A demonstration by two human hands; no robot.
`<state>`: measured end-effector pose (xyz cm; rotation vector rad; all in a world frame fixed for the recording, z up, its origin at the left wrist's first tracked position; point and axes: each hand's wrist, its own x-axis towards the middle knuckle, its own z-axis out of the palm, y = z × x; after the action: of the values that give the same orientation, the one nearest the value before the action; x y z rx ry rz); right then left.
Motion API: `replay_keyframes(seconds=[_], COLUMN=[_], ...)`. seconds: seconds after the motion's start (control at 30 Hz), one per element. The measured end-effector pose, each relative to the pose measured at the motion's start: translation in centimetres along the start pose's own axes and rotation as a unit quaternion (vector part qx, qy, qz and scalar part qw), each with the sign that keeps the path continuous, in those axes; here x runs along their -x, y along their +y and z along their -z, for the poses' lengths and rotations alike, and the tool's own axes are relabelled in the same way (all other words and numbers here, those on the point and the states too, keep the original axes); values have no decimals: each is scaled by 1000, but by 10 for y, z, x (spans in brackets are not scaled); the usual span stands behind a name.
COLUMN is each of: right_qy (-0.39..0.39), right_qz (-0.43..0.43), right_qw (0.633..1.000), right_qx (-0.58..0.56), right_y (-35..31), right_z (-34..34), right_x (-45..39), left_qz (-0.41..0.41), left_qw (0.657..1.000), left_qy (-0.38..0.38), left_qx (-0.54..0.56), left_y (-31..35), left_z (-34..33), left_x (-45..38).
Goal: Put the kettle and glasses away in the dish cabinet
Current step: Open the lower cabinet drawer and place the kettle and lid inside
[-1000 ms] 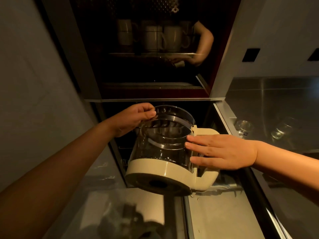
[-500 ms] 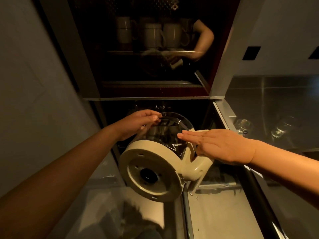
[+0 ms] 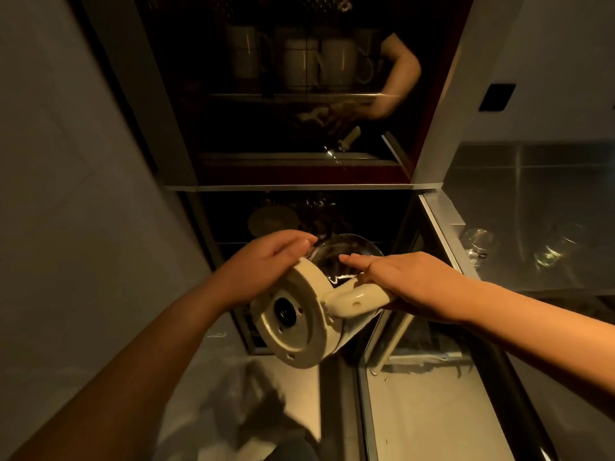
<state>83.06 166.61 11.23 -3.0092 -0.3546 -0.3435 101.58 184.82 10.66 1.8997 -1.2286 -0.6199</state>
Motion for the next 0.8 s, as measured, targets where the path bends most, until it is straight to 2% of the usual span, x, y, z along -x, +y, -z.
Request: replay_keyframes(seconds=[0.07, 0.13, 0.23, 0.4, 0.47, 0.63, 0.73, 0.8], right_qy=[-9, -32, -9, 23, 29, 17, 35, 74], right_qz=[-58, -108, -140, -162, -169, -199, -159, -71], right_qw=[998, 993, 989, 985, 984, 979, 984, 993], right_qx=[-7, -25, -55, -55, -52, -38, -66, -50], right_y=[3, 6, 6, 1, 0, -4, -5, -2], right_z=[-5, -10, -12, -16, -17, -16, -14, -12], right_x=[0, 0, 0, 1, 1, -4, -2, 2], left_qz=[-42, -100, -153, -183, -202, -211, -221, -219], left_qw=[995, 971, 940, 924, 919, 932, 937, 943], left_qy=[35, 71, 110, 170, 169, 152, 122, 109], left_qx=[-88, -205, -284, -289, -294, -250, -240, -224], left_y=[7, 13, 16, 14, 12, 14, 15, 16], left_z=[-12, -28, -50, -56, -53, -45, -37, -31], left_x=[14, 26, 30, 19, 16, 10, 5, 2])
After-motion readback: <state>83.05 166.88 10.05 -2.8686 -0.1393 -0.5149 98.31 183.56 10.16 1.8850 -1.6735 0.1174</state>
